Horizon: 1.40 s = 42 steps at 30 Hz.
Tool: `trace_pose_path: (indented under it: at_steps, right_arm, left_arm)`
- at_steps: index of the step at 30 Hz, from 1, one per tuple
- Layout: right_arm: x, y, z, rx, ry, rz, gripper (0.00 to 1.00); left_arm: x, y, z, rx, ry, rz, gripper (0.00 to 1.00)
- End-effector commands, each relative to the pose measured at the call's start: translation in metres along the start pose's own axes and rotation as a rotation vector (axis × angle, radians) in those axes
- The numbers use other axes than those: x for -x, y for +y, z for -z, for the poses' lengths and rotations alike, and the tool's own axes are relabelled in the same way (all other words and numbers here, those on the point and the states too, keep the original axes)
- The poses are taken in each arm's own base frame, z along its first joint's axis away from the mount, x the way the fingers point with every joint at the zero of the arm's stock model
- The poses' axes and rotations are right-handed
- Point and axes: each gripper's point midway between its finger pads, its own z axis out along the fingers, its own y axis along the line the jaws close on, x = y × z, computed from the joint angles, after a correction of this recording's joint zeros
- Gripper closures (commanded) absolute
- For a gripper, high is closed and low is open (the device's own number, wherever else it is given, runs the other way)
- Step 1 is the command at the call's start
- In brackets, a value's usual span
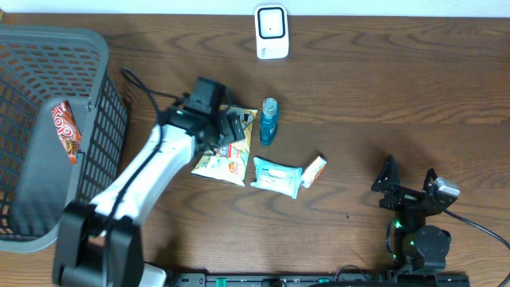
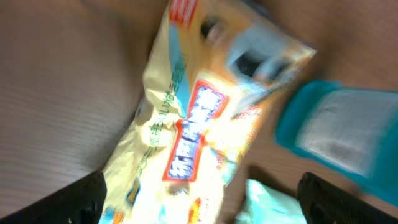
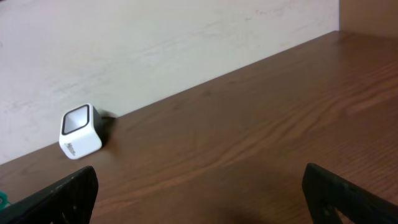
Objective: Scan the item barcode
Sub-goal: 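Carry the yellow snack bag to the scanner and place it down, then grasp the red snack bar in the basket with the left gripper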
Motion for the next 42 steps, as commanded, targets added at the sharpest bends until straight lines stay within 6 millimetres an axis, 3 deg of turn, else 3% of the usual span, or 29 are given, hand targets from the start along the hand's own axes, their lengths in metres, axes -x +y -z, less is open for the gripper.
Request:
trace_pose_path:
  at_steps: [1, 7, 10, 13, 16, 20, 23, 25, 31, 36, 42]
  right_arm:
    - [0.0, -0.003, 0.0, -0.011, -0.003, -0.014, 0.01]
    - [0.0, -0.003, 0.0, -0.011, -0.003, -0.014, 0.01]
    - [0.0, -0.003, 0.0, -0.011, -0.003, -0.014, 0.01]
    - [0.0, -0.003, 0.0, -0.011, -0.003, -0.014, 0.01]
    - [0.0, -0.003, 0.0, -0.011, -0.003, -0.014, 0.01]
    - [0.0, -0.003, 0.0, -0.011, -0.003, -0.014, 0.01]
    - [0.0, -0.003, 0.0, -0.011, -0.003, -0.014, 0.01]
    - [0.0, -0.003, 0.0, -0.011, -0.003, -0.014, 0.01]
    - [0.0, -0.003, 0.0, -0.011, -0.003, -0.014, 0.01]
    - [0.0, -0.003, 0.0, -0.011, -0.003, -0.014, 0.01]
    - [0.0, -0.003, 0.0, -0.011, -0.003, -0.014, 0.01]
  left_arm:
    - [0.057, -0.017, 0.094, -0.086, -0.234, -0.044, 0.01]
    - [0.114, 0.011, 0.217, -0.03, -0.566, -0.055, 0.01]
    - [0.141, 0.046, 0.27, 0.06, -0.729, 0.006, 0.0]
    - [0.157, 0.095, 0.301, 0.161, -0.818, 0.153, 0.01]
    - [0.158, 0.161, 0.307, 0.248, -0.823, 0.395, 0.0]
    - [0.151, 0.227, 0.295, 0.314, -0.752, 0.591, 0.0]
    - [0.156, 0.256, 0.281, 0.328, -0.682, 0.553, 0.0]
    - [0.161, 0.283, 0.262, 0.385, -0.609, 0.501, 0.0]
    - [0.154, 0.312, 0.187, 0.443, -0.348, 0.378, 0.0]
    - [0.145, 0.332, 0.125, 0.444, -0.183, 0.399, 0.01]
    - [0.133, 0.351, 0.064, 0.443, -0.034, 0.417, 0.01]
